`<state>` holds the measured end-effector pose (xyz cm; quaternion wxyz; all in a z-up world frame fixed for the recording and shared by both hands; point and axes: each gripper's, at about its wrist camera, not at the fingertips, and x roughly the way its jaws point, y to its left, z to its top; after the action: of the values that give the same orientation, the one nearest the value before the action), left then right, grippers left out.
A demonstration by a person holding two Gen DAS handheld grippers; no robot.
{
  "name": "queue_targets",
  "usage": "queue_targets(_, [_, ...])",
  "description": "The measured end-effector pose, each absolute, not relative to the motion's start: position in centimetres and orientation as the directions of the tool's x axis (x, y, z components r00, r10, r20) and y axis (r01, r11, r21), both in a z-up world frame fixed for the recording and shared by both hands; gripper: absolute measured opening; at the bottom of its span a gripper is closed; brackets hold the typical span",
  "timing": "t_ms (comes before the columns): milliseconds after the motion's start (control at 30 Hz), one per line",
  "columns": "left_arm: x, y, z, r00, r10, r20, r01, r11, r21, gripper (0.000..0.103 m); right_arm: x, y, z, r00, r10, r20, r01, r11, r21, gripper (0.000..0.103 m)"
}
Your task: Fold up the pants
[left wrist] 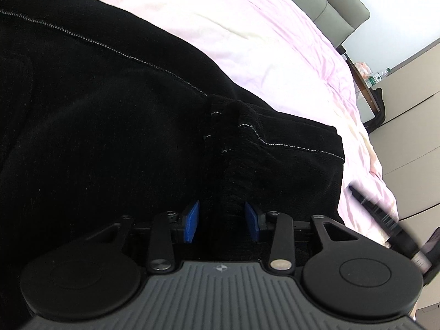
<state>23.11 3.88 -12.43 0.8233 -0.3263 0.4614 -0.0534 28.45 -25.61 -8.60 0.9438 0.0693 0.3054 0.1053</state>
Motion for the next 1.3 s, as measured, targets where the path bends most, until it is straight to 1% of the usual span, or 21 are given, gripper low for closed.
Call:
queue_targets(67, [23.2, 3.7, -12.5, 0.568, -0.387, -0.726, -0.217, 0.781, -0.586, 0.046, 30.7, -24.8, -8.5, 0.793, 0.276, -0.543, -0.178, 0.958, 0.227, 0.027])
queue_targets(133, [23.2, 3.6, -12.4, 0.568, -0.383, -0.729, -0.214, 0.786, -0.58, 0.047, 32.5, -23.5, -9.1, 0.789, 0.29, -0.541, -0.198, 0.954, 0.224, 0.026])
queue_targets(200, [23.4, 3.4, -12.4, 0.567, -0.384, -0.729, -0.216, 0.784, -0.581, 0.047, 34.2, -21.9, -10.4, 0.778, 0.266, -0.569, -0.208, 0.964, 0.166, 0.028])
queue_targets(267, [23.7, 3.2, -12.5, 0.565, -0.388, -0.728, -0.222, 0.778, -0.587, 0.048, 34.6, -21.4, -11.2, 0.759, 0.251, -0.601, -0.209, 0.968, 0.14, 0.029])
queue_targets(433, [24.0, 3.0, -12.4, 0.559, -0.38, -0.737, -0.221, 0.788, -0.574, 0.048, 33.1, -23.1, -9.6, 0.752, 0.306, -0.584, -0.227, 0.952, 0.206, 0.029])
queue_targets(600, [23.9, 3.2, -12.8, 0.565, -0.392, -0.727, -0.226, 0.773, -0.592, 0.048, 28.2, -23.8, -7.9, 0.651, 0.453, -0.61, -0.351, 0.891, 0.287, 0.029])
queue_targets(700, [23.9, 3.1, -12.9, 0.566, -0.389, -0.727, -0.226, 0.774, -0.591, 0.048, 25.1, -22.3, -8.1, 0.569, 0.498, -0.654, -0.415, 0.861, 0.295, 0.029])
queue_targets(733, [24.0, 3.0, -13.0, 0.564, -0.388, -0.728, -0.228, 0.775, -0.59, 0.048, 24.4, -21.6, -8.5, 0.54, 0.489, -0.685, -0.433, 0.859, 0.271, 0.029])
queue_targets(800, [24.0, 2.9, -13.1, 0.553, -0.388, -0.738, -0.232, 0.779, -0.583, 0.049, 23.3, -20.6, -9.1, 0.516, 0.424, -0.745, -0.427, 0.881, 0.205, 0.029])
queue_targets(867, [23.9, 2.8, -13.0, 0.552, -0.385, -0.74, -0.231, 0.782, -0.579, 0.049, 22.7, -20.9, -9.0, 0.487, 0.42, -0.766, -0.406, 0.885, 0.227, 0.029])
queue_targets(933, [23.9, 2.7, -13.0, 0.552, -0.385, -0.739, -0.229, 0.783, -0.579, 0.05, 21.8, -21.8, -8.8, 0.476, 0.436, -0.764, -0.386, 0.884, 0.264, 0.029])
queue_targets(1000, [24.0, 2.7, -13.0, 0.554, -0.384, -0.739, -0.231, 0.782, -0.579, 0.05, 21.2, -22.4, -8.7, 0.514, 0.445, -0.733, -0.368, 0.887, 0.28, 0.027])
queue_targets(1033, [24.1, 2.7, -12.9, 0.553, -0.381, -0.74, -0.233, 0.783, -0.577, 0.05, 21.0, -22.4, -8.4, 0.546, 0.445, -0.71, -0.373, 0.888, 0.27, 0.029])
queue_targets(1100, [24.3, 2.5, -12.9, 0.554, -0.374, -0.744, -0.237, 0.786, -0.571, 0.05, 20.6, -21.6, -8.0, 0.572, 0.462, -0.678, -0.423, 0.874, 0.239, 0.029])
queue_targets(1167, [24.3, 2.3, -12.9, 0.553, -0.366, -0.749, -0.243, 0.788, -0.565, 0.05, 20.7, -20.6, -8.6, 0.522, 0.503, -0.689, -0.484, 0.84, 0.247, 0.029])
queue_targets(1200, [24.3, 2.3, -12.9, 0.549, -0.361, -0.754, -0.247, 0.792, -0.559, 0.05, 21.0, -20.0, -9.3, 0.5, 0.49, -0.714, -0.499, 0.837, 0.224, 0.031])
queue_targets(1233, [24.3, 2.2, -12.9, 0.548, -0.358, -0.756, -0.249, 0.793, -0.556, 0.051, 20.9, -19.6, -9.7, 0.499, 0.472, -0.726, -0.514, 0.836, 0.19, 0.03])
queue_targets(1300, [23.8, 2.1, -12.3, 0.562, -0.349, -0.75, -0.245, 0.795, -0.554, 0.052, 20.6, -19.7, -9.5, 0.517, 0.479, -0.709, -0.528, 0.831, 0.176, 0.031])
